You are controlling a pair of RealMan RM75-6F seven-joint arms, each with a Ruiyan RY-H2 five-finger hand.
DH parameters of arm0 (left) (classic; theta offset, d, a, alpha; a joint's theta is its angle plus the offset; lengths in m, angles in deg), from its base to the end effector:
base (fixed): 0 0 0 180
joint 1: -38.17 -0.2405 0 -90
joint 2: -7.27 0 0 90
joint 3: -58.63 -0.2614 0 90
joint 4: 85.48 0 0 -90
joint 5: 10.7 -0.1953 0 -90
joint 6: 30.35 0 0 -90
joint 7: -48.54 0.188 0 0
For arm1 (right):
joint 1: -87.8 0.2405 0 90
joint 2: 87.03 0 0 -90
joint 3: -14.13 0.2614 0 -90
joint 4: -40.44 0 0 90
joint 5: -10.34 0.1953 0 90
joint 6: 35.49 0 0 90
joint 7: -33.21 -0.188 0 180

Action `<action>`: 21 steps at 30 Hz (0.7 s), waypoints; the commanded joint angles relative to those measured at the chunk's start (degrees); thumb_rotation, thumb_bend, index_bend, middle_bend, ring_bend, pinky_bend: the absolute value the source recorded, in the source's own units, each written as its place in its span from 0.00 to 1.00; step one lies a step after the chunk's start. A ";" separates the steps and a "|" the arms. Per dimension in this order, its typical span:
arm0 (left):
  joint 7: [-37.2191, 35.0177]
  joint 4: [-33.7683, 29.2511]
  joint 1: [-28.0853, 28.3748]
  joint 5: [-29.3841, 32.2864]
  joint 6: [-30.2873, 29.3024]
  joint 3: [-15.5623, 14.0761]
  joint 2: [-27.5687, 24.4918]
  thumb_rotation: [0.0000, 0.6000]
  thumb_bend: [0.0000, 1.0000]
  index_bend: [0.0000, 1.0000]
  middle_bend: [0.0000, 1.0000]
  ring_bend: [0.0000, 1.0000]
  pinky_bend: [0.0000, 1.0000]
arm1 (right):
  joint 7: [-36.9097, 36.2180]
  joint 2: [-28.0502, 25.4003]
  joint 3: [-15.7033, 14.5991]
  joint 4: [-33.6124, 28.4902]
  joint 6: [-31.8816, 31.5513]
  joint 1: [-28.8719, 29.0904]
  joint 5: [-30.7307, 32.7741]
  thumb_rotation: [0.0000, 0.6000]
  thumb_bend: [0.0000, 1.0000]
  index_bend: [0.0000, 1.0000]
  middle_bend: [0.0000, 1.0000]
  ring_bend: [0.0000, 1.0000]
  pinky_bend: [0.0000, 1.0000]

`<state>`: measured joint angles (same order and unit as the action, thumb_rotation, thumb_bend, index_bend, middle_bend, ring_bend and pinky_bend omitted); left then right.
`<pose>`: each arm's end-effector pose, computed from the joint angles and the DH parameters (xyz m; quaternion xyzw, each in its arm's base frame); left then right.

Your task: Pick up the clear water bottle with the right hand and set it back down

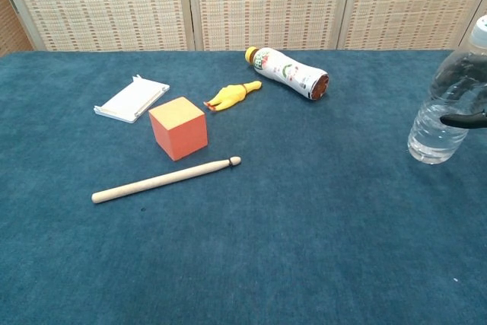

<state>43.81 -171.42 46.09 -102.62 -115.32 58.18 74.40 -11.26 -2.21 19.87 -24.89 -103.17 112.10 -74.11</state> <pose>-0.3030 0.2294 0.1491 -0.6407 -0.3738 -0.4076 0.5326 -0.2895 -0.3455 0.0596 0.5170 -0.5731 0.5332 0.3463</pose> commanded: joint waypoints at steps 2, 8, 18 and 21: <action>0.20 -0.11 0.06 -0.09 0.16 -0.10 0.00 1.00 0.46 0.36 0.45 0.34 0.42 | -3.84 1.32 0.08 1.33 -0.22 1.00 -1.37 1.00 0.36 0.83 0.73 0.64 0.61; 0.43 -0.22 0.13 -0.34 0.34 -0.30 -0.06 1.00 0.46 0.36 0.45 0.34 0.42 | -9.26 3.51 -0.24 4.33 0.49 2.26 -2.59 1.00 0.36 0.83 0.73 0.64 0.61; -0.09 -0.02 0.10 0.02 0.40 -0.19 -0.13 1.00 0.46 0.36 0.45 0.34 0.42 | -19.81 7.78 -1.01 11.07 3.25 4.68 -3.46 1.00 0.36 0.83 0.73 0.64 0.61; -0.12 -0.07 0.10 -0.03 0.38 -0.23 -0.18 1.00 0.46 0.36 0.45 0.34 0.42 | -21.37 7.53 -2.67 11.86 3.73 5.11 -5.09 1.00 0.33 0.66 0.64 0.49 0.52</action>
<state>43.68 -171.49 46.19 -102.64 -114.93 57.95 74.23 -31.43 5.47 18.21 -13.27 -99.84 116.82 -78.17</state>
